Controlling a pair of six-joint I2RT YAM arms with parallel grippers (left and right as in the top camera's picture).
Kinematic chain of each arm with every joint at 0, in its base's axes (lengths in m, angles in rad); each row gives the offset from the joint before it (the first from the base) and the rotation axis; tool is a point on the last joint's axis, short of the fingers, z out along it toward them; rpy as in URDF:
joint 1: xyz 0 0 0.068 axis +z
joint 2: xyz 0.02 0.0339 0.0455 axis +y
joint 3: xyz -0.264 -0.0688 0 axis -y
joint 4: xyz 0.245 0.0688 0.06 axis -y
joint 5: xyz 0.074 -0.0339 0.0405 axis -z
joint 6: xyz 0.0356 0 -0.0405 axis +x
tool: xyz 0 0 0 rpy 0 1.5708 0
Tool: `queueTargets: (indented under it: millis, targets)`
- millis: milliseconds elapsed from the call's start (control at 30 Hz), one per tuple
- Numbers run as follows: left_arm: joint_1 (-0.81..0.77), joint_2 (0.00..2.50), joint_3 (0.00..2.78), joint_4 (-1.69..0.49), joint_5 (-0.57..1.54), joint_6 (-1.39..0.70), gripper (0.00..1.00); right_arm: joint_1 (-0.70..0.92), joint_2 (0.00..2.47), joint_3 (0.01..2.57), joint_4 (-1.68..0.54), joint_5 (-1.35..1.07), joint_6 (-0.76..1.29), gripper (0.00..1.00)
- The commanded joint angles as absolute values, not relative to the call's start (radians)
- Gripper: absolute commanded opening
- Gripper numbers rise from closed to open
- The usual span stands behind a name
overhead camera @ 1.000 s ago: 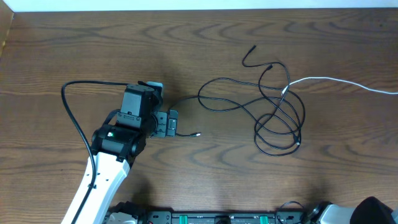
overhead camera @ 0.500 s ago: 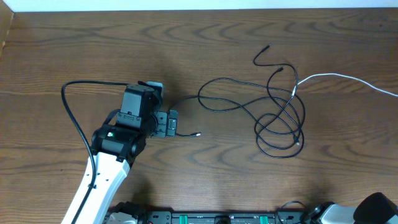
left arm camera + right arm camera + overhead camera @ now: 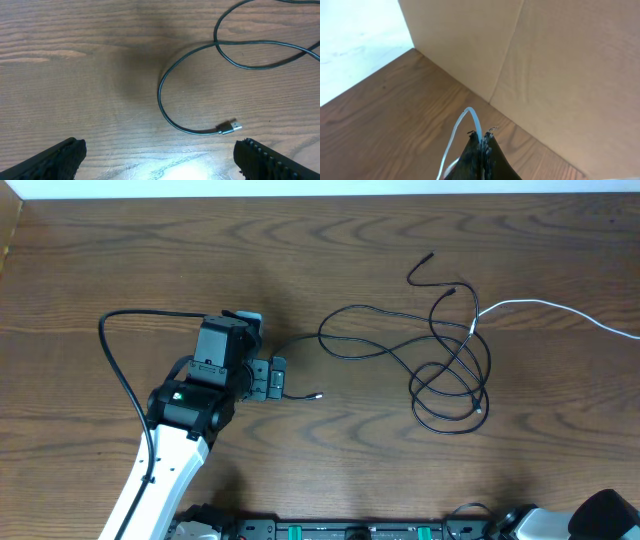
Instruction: Untangle cables
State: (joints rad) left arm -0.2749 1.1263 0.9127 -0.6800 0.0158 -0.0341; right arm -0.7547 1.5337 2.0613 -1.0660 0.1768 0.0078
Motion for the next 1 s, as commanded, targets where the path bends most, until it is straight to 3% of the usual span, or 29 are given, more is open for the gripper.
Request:
queueTargets:
  millis: [0, 100, 233, 500, 767, 967]
  targets:
    - [-0.268, 1.130, 0.915, -0.665, -0.002, -0.046, 0.99, -0.753, 1.536, 2.064, -1.068, 0.149, 0.022, 0.01]
    - [-0.269, 1.132, 0.915, -0.583, 0.045, -0.064, 1.00, -0.748, 1.536, 2.064, -1.068, 0.142, 0.022, 0.01]
    - [-0.277, 1.142, 0.915, -0.536, 0.274, 0.013, 0.99, -0.736, 1.538, 2.064, -1.067, 0.120, 0.021, 0.01]
    - [-0.442, 1.295, 0.916, -0.487, 0.277, -0.041, 1.00, -0.725, 1.541, 2.064, -1.068, 0.120, 0.021, 0.01]
    - [-0.653, 1.427, 0.918, -0.097, 0.278, -0.147, 0.99, -0.725, 1.541, 2.064, -1.088, 0.118, 0.022, 0.01]
    - [-0.704, 1.578, 1.012, -0.048, 0.317, -0.193, 0.99, -0.725, 1.541, 2.052, -1.090, 0.060, 0.022, 0.01]
